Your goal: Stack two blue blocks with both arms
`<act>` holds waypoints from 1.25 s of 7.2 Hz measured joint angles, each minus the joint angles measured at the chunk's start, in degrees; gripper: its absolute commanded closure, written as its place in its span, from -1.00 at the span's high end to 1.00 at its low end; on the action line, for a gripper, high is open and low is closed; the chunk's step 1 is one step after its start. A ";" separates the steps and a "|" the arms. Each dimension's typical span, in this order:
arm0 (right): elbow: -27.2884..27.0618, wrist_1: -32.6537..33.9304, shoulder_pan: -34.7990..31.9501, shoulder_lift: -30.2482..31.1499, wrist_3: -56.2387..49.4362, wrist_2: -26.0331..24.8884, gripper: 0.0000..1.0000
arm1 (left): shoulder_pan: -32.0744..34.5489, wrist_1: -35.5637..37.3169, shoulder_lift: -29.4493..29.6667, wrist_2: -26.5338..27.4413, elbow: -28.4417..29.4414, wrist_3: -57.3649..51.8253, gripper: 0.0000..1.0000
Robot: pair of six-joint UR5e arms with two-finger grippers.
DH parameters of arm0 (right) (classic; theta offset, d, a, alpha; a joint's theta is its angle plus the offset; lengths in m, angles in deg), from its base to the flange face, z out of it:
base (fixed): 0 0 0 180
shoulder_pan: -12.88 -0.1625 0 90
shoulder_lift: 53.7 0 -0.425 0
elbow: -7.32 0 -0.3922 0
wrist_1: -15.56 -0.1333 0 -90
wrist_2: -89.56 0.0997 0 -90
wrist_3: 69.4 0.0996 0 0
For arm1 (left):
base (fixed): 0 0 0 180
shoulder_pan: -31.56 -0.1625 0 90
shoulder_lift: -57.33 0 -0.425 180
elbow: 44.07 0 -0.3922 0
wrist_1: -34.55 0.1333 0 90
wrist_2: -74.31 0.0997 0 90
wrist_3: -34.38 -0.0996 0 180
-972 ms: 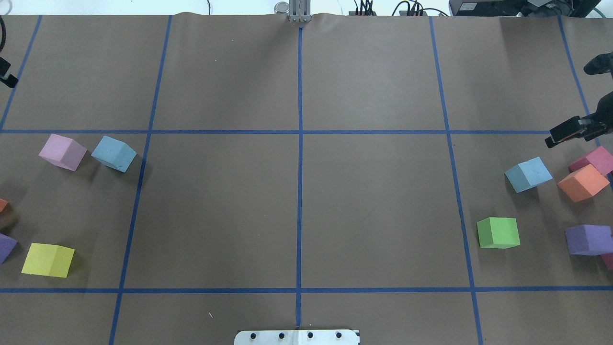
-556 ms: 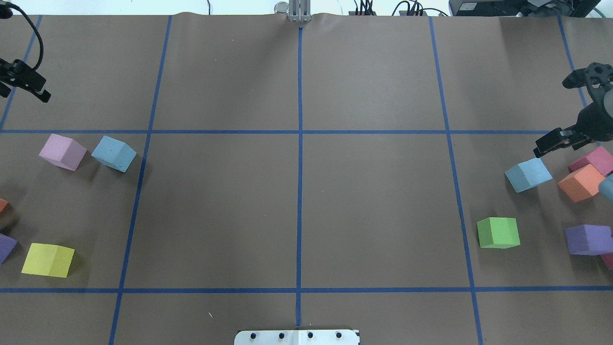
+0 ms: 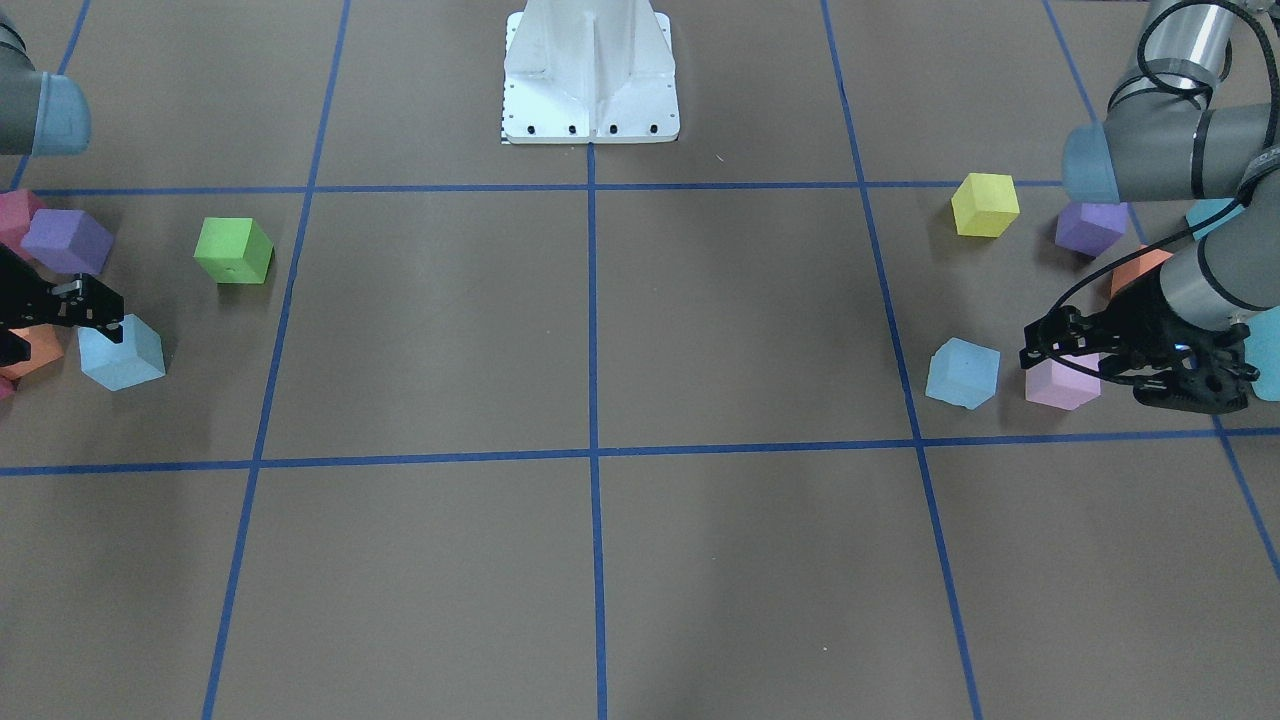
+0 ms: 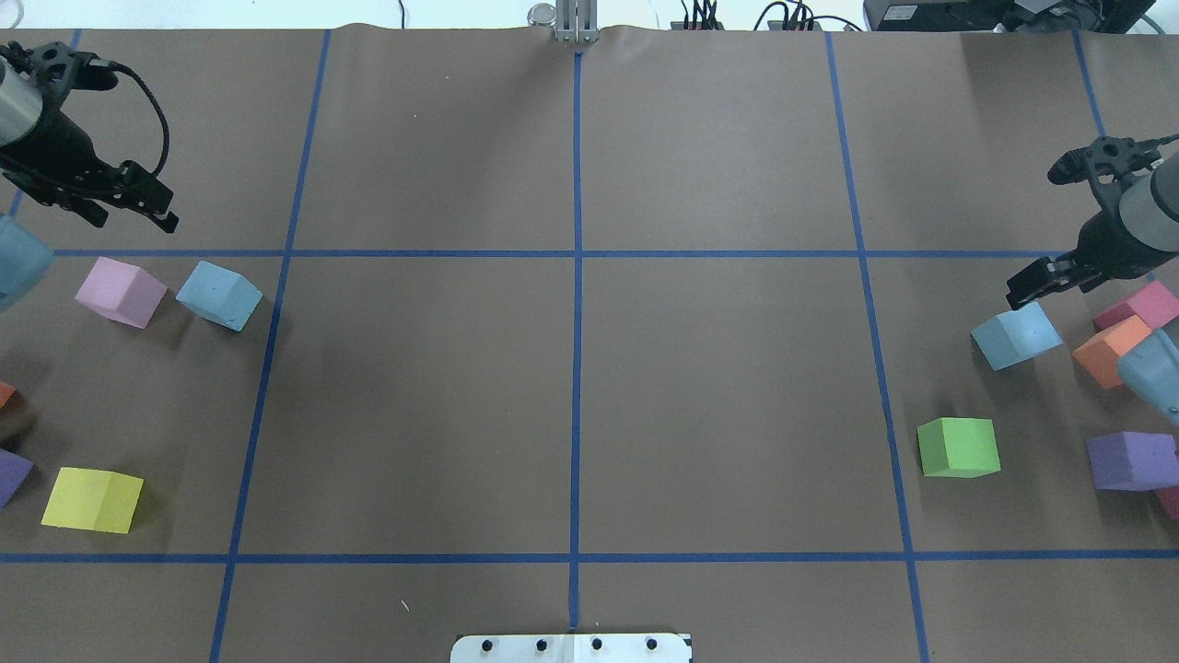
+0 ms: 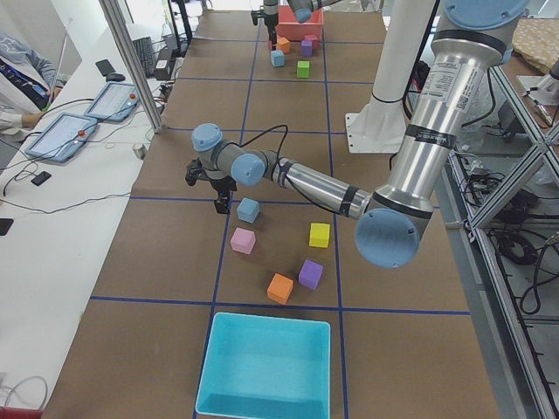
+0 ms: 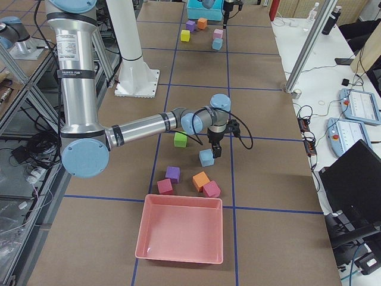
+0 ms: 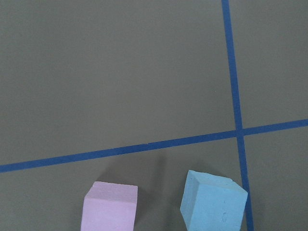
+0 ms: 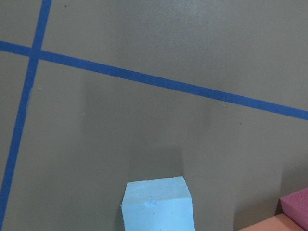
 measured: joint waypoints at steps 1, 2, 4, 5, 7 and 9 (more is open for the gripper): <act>0.87 -1.31 0.29 -0.07 0.60 -0.06 0.93 | -1.66 -2.34 0.27 0.81 0.76 2.70 1.00; 1.26 -2.03 0.51 -0.09 1.16 -0.08 0.93 | -3.53 -3.82 0.71 2.61 1.12 5.20 1.00; 1.44 -2.47 0.87 -0.11 2.16 -0.15 0.93 | -5.56 -4.75 1.04 4.53 1.29 6.78 1.00; 1.43 -2.85 1.27 -0.11 3.09 -0.21 0.93 | -5.82 -5.14 0.90 4.76 1.28 6.98 1.00; 1.61 -3.79 2.01 -0.10 4.04 -0.48 0.89 | -6.01 -6.21 0.58 4.87 1.46 7.17 1.00; 2.20 -4.34 2.34 0.07 3.77 -0.91 0.88 | -6.17 -6.47 0.50 4.89 1.79 7.20 1.00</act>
